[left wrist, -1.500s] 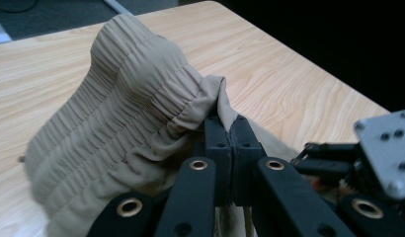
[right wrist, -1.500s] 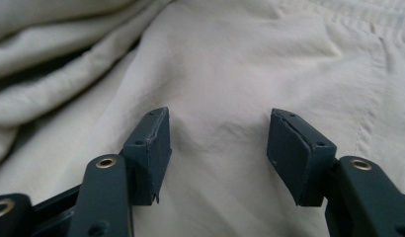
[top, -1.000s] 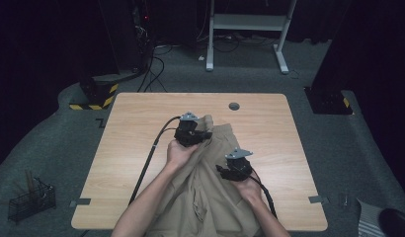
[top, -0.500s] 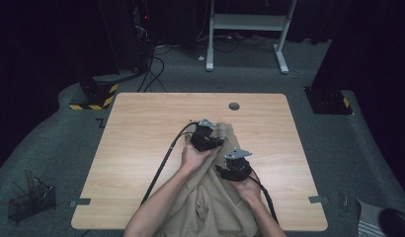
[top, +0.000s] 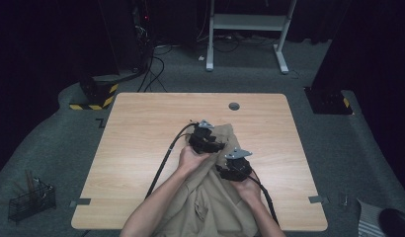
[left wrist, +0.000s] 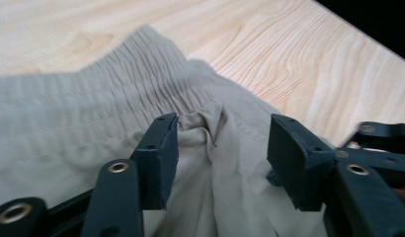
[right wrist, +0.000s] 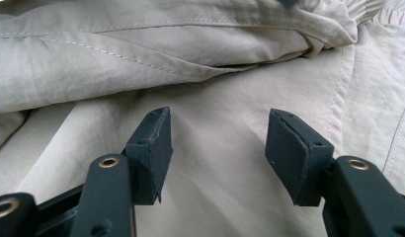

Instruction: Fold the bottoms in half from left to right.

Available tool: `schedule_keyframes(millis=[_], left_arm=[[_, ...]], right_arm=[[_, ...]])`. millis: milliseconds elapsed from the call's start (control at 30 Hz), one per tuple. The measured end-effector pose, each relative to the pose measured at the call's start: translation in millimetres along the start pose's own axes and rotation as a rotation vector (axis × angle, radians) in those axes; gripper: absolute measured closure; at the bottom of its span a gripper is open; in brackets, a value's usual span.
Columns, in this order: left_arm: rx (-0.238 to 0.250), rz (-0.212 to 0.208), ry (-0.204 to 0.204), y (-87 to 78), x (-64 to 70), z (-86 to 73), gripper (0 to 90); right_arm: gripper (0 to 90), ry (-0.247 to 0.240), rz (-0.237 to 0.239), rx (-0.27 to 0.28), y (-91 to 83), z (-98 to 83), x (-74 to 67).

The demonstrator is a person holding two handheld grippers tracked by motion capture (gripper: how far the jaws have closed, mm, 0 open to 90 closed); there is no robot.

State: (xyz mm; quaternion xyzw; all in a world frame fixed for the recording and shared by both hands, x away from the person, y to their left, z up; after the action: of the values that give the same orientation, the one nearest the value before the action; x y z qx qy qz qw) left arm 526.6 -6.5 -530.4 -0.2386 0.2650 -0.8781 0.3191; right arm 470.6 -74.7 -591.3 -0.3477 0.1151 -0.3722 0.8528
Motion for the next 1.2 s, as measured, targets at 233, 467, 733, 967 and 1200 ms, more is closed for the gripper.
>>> schedule_keyframes(millis=[233,467,733,967,1200], left_arm=[[0.046,0.006,-0.002,-40.3,-1.8,-9.3,41.8],[-0.002,-0.022,0.001,-49.2,9.1,-46.9,41.1],[-0.025,-0.007,-0.045,-46.7,13.3,-80.9,45.3],[-0.049,-0.009,-0.038,-47.8,13.8,-92.3,70.4],[-0.063,-0.023,-0.050,-41.5,9.7,-96.1,87.7]], right_arm=[[42.8,0.001,-0.001,-0.001,0.0,-0.1,0.1],[41.8,0.007,-0.004,-0.003,0.0,-0.2,0.5],[41.2,0.008,-0.005,-0.004,0.1,-0.3,0.8],[43.9,-0.012,-0.023,0.015,-10.8,1.2,-0.1],[43.2,-0.064,0.035,-0.044,-21.1,-15.2,-16.2]])
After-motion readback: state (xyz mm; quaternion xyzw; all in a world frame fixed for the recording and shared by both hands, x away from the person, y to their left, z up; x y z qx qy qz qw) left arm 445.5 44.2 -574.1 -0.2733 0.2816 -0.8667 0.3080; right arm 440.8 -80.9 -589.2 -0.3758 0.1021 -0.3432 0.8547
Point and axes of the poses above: each handheld gripper's, and its own axes: y roughly forward along the jaws, z roughly out of its top, x roughly to its right, the point moved 10 cm from there along y, roughly forward along the jaws, and after that the axes turned 3 degrees about -y, right-handed, at the moved point
